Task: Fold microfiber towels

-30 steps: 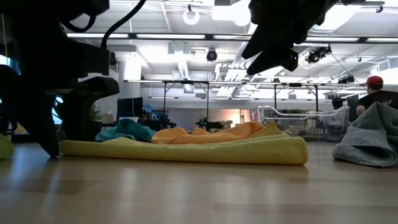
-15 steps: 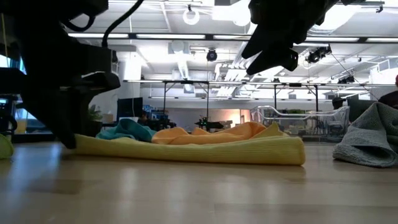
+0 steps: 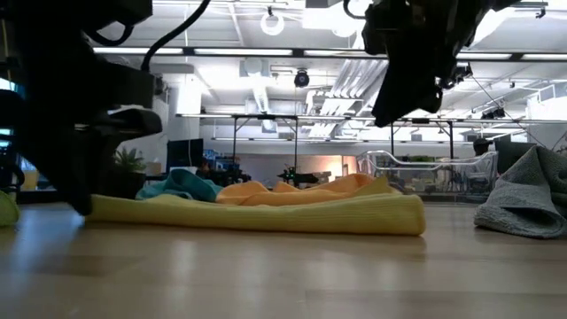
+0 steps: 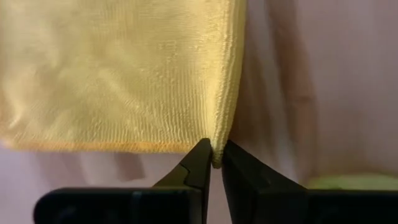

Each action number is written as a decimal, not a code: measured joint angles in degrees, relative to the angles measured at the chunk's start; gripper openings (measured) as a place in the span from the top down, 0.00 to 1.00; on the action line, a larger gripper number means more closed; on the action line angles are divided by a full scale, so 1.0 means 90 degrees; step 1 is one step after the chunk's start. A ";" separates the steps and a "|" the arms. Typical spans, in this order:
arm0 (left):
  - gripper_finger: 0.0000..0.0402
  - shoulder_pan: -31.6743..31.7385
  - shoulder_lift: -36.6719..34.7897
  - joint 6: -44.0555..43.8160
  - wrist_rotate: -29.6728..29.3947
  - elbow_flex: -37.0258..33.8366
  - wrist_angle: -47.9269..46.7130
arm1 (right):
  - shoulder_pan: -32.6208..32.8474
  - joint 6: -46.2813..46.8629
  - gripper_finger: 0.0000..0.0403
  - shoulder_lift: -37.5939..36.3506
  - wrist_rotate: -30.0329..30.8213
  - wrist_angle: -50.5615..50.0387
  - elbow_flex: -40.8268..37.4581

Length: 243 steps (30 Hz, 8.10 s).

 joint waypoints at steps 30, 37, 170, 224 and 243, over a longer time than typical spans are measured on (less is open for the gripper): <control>0.57 0.0348 -0.2225 -0.0562 0.0352 0.0003 -0.0658 | -0.0347 -0.0307 0.73 0.0012 0.0025 0.0052 0.0000; 0.82 0.1235 -0.1784 -0.0031 -0.0079 0.0018 0.1910 | -0.0345 -0.0564 0.81 0.0012 -0.0280 -0.1040 -0.0010; 1.00 0.1341 0.0694 -0.0866 0.1020 0.0002 0.2719 | -0.0466 0.6693 0.42 -0.0888 0.0188 0.4329 -0.2963; 1.00 0.1620 0.0692 -0.0966 0.1242 0.0005 0.2798 | -0.1335 0.5045 0.42 -0.0603 0.0149 0.2670 -0.1457; 1.00 0.1625 0.0692 -0.1012 0.1266 0.0004 0.2839 | -0.0508 0.3543 0.42 -0.0773 0.0429 0.3312 -0.1457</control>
